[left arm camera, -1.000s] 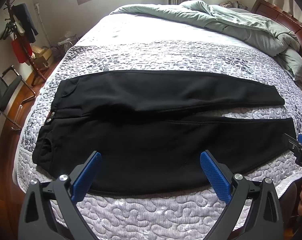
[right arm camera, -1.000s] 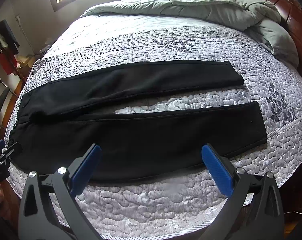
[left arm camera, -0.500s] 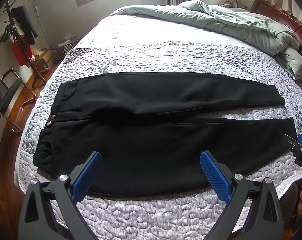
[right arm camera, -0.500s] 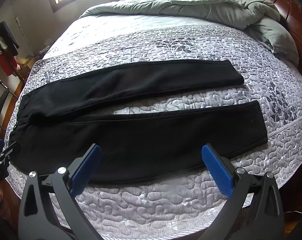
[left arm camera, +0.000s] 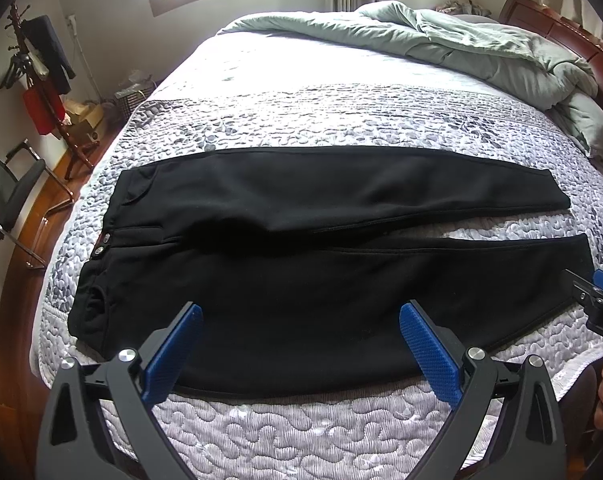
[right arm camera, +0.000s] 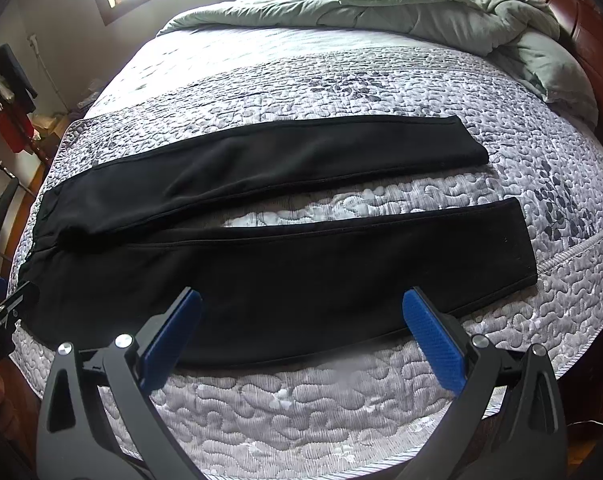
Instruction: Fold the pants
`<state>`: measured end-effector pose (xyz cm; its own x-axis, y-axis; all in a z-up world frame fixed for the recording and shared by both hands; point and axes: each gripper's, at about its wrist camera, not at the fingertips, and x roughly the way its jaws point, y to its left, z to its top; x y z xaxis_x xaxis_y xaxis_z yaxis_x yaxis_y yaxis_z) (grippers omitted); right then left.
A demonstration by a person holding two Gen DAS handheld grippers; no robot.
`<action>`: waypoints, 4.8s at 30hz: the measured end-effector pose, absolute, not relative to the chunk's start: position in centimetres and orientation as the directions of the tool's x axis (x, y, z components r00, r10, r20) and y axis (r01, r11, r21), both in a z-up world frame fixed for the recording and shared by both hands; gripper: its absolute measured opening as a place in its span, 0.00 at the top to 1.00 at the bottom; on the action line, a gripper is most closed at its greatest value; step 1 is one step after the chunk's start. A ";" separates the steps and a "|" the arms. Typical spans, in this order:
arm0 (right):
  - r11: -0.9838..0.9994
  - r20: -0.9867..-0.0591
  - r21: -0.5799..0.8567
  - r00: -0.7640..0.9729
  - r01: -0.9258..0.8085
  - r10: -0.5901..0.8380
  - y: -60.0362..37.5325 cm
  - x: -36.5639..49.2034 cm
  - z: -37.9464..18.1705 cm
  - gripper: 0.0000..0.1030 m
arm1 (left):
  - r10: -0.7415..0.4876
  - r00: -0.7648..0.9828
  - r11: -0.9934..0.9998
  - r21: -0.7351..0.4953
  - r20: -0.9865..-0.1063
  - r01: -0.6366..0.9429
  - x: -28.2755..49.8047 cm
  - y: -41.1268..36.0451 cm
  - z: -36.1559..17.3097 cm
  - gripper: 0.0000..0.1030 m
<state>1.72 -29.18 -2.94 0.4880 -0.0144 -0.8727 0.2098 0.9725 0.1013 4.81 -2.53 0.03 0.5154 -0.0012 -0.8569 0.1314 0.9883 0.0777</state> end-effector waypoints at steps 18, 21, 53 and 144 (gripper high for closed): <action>0.920 -0.878 0.124 0.473 0.371 -0.072 -49.2 9.0 -6.7 0.03 | -0.179 0.404 0.958 -0.066 -0.897 0.278 14.7 -8.5 -5.4 0.04; 0.921 -0.900 0.121 0.433 0.371 -0.056 -54.6 12.6 -8.8 0.03 | -0.153 0.404 0.937 -0.003 -0.902 0.348 18.0 -12.6 -6.3 0.04; 0.936 -0.694 0.350 0.663 -0.031 0.281 -60.2 15.2 -5.2 0.97 | -0.433 0.066 0.543 -0.202 -0.899 0.815 32.1 -27.7 -10.7 0.04; 0.841 -0.888 0.400 0.383 0.364 0.256 -40.7 2.1 -15.7 0.45 | -0.321 0.376 0.842 -0.080 -0.869 0.534 1.1 -15.8 -10.9 0.21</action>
<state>2.09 -40.66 -15.74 0.3829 0.2560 -0.8876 0.3641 0.8412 0.3998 1.15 -15.76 -10.90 0.3760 -0.3208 -0.8693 0.5340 0.8417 -0.0796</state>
